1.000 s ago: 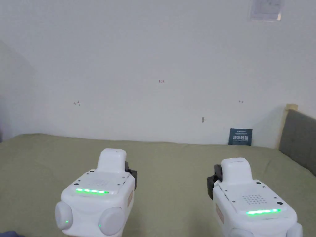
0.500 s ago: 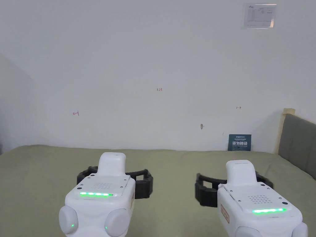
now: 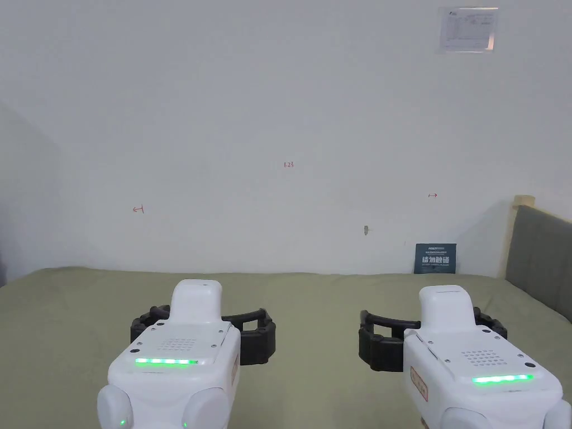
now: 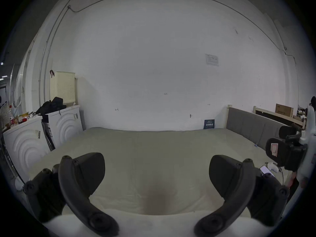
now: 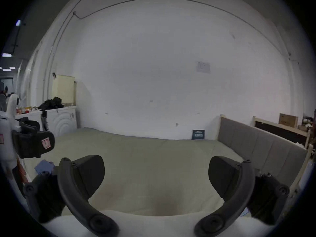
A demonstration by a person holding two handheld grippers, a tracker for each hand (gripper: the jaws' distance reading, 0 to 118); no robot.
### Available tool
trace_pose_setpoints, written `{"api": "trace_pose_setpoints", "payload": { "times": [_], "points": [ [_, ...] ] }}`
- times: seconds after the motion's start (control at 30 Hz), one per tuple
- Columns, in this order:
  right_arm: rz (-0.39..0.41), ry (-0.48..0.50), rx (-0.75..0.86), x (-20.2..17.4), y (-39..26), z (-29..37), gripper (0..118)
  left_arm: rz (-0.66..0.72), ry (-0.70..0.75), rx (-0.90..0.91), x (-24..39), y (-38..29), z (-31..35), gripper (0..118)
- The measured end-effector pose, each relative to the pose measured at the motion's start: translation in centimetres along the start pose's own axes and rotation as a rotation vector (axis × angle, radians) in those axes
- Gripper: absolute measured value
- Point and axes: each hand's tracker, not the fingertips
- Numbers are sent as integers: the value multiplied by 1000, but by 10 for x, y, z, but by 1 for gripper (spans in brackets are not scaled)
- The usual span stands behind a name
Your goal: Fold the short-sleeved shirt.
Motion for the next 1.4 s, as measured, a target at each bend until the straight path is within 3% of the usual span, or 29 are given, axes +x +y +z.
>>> {"api": "trace_pose_setpoints", "payload": {
  "times": [0.17,0.33,0.5,0.63,0.77,1.07,1.4],
  "points": [
    [54,-43,22,-11,-7,10,118,-4,-1,4,1,2,3,118],
    [35,-198,-53,-17,-5,6,118,-6,-5,-3,2,1,4,118],
    [63,-113,-10,-15,-4,14,118,-14,-2,-1,3,3,4,118],
    [108,-144,32,-18,-5,15,118,3,-10,-3,3,4,5,118],
    [81,-79,-9,-15,-2,14,118,18,-3,-16,5,2,3,118],
    [101,-100,11,-17,-5,16,118,22,-8,-13,2,1,6,118],
    [9,-58,-17,-12,1,18,118,30,-12,-10,1,4,9,118]
  ]
}}
